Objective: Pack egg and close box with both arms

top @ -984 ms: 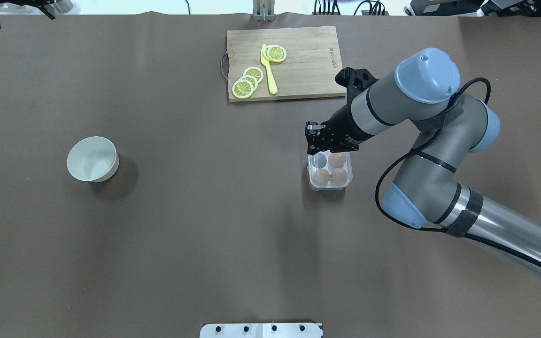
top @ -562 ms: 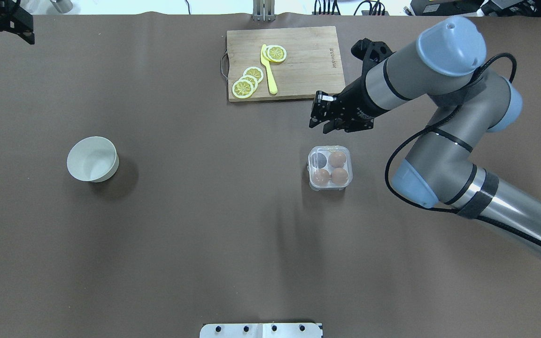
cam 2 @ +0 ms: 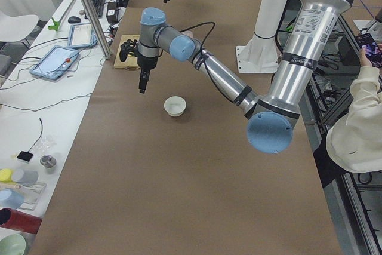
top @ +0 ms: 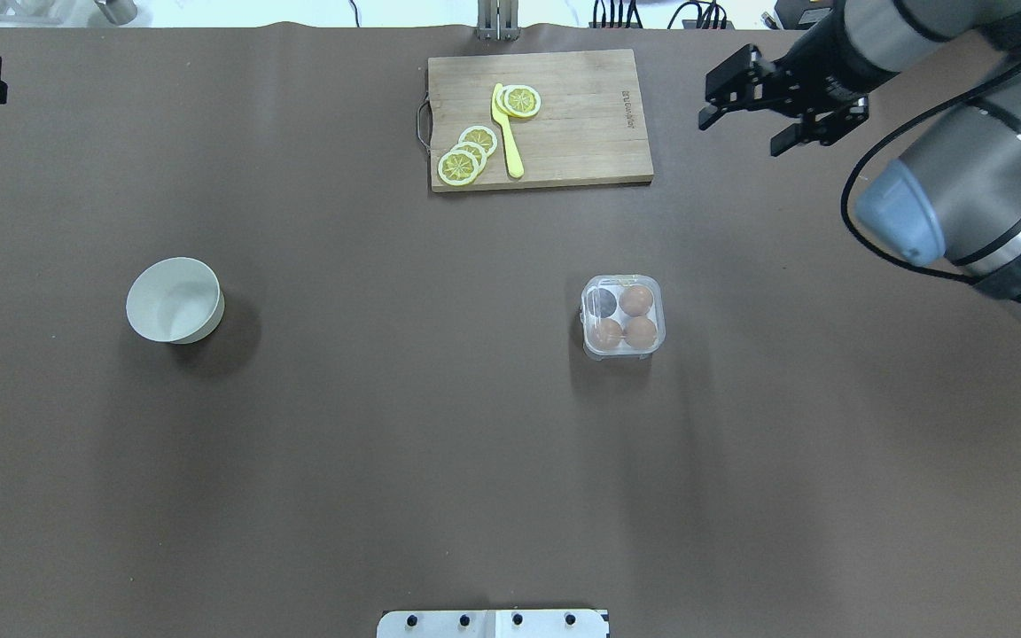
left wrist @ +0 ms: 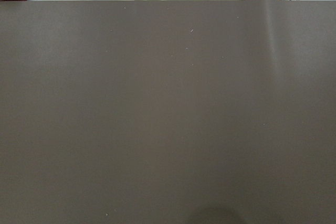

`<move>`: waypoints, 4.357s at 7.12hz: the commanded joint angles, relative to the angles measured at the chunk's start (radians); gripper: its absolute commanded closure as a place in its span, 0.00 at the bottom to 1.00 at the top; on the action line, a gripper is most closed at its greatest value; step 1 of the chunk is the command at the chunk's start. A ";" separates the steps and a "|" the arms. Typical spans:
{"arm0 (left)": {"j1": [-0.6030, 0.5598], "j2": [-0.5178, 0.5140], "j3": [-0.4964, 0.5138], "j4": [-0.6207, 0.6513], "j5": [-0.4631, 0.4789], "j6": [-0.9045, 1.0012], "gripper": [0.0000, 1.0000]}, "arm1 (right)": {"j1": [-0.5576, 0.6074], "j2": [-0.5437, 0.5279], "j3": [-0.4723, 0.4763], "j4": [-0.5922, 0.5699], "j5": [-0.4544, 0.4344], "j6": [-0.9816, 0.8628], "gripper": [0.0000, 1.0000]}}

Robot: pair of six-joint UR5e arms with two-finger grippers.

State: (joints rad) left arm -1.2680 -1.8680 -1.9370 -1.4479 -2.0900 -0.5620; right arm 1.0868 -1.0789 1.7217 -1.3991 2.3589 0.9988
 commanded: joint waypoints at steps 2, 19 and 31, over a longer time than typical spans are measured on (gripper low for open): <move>-0.140 0.044 0.132 0.011 -0.100 0.304 0.02 | 0.216 -0.114 -0.019 -0.311 0.017 -0.643 0.00; -0.318 0.279 0.386 -0.203 -0.220 0.530 0.02 | 0.478 -0.409 -0.091 -0.350 0.059 -1.088 0.00; -0.318 0.268 0.383 -0.201 -0.220 0.528 0.02 | 0.478 -0.409 -0.085 -0.351 0.068 -1.085 0.00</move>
